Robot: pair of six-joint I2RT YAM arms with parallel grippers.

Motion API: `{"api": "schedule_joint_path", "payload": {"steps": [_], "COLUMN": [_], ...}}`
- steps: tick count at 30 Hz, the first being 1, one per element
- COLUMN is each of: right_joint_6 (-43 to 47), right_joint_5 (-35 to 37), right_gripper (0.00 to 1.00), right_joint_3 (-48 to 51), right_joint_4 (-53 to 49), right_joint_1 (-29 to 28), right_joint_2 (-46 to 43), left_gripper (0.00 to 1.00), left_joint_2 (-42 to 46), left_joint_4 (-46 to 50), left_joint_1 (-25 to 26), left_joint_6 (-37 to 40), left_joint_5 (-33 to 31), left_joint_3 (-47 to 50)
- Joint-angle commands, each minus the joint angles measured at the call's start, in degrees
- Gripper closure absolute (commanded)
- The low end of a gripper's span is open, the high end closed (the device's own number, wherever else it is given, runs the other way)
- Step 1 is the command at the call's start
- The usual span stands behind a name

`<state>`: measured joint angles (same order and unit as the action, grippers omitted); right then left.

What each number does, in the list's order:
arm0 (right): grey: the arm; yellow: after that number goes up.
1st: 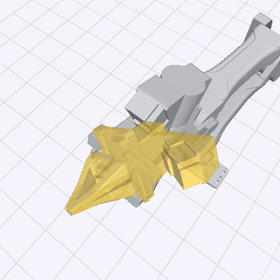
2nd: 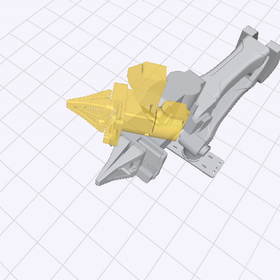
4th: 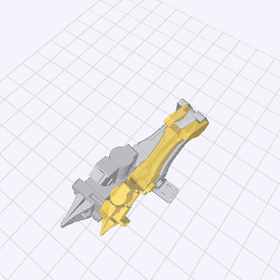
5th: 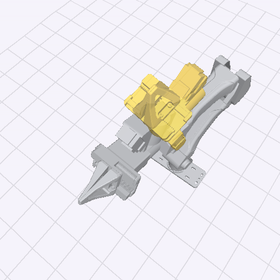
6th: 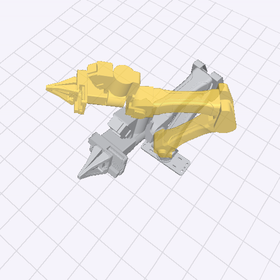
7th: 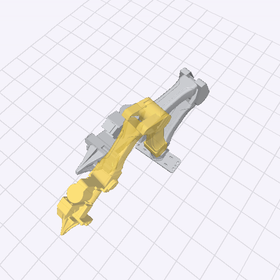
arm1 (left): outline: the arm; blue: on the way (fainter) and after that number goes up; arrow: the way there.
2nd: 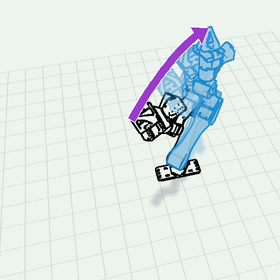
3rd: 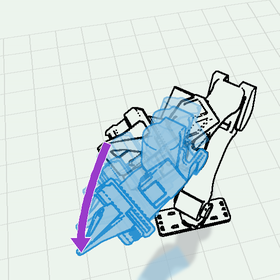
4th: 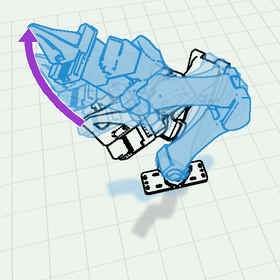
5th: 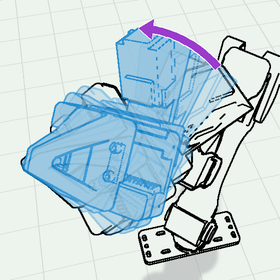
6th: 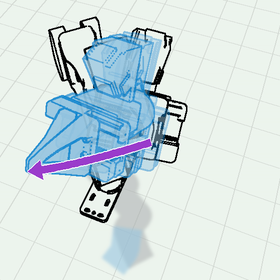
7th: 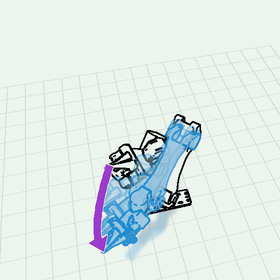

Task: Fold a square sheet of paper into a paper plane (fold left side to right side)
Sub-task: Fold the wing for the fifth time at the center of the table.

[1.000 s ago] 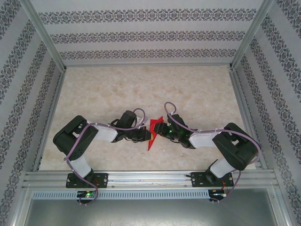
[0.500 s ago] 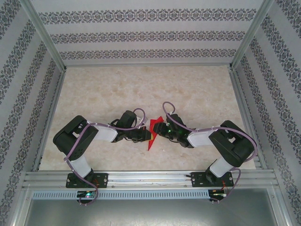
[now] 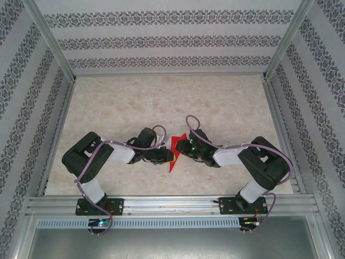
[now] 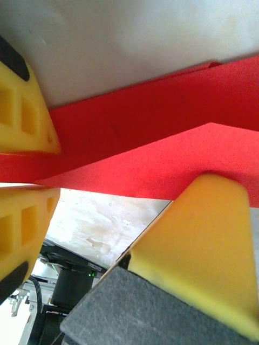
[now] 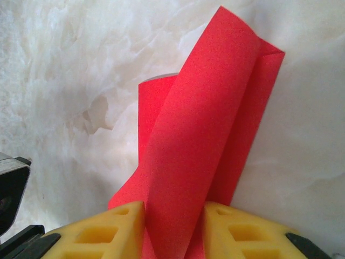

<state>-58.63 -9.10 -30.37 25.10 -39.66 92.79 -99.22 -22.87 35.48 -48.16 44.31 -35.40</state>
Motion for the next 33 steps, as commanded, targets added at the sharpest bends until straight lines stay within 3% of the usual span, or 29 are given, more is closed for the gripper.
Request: {"api": "schedule_joint_path", "payload": {"steps": [1, 8, 16, 33], "right_joint_6": [-0.52, -0.31, -0.33, -0.19], "right_joint_5": [1.03, 0.84, 0.84, 0.75], "right_gripper": [0.67, 0.67, 0.67, 0.67], "right_joint_3": [-0.62, -0.99, -0.93, -1.25], "right_joint_4": [-3.13, -3.09, -3.13, -3.57], "right_joint_1": [-1.08, -1.17, -1.22, -1.33], "right_joint_2": [3.86, 3.97, 4.06, 4.06], "left_gripper": [0.75, 0.66, 0.65, 0.93], "left_joint_2": [3.0, 4.41, 1.62, -2.81], "left_joint_4": [2.53, 4.6, 3.89, 2.92], "left_joint_1": [-1.09, -2.94, -3.32, -3.29], "left_joint_6": [2.13, 3.17, 3.44, 4.06], "left_joint_5": [-1.4, -2.12, -1.56, -0.77], "left_joint_3": [0.24, 0.43, -1.25, -3.27]}}
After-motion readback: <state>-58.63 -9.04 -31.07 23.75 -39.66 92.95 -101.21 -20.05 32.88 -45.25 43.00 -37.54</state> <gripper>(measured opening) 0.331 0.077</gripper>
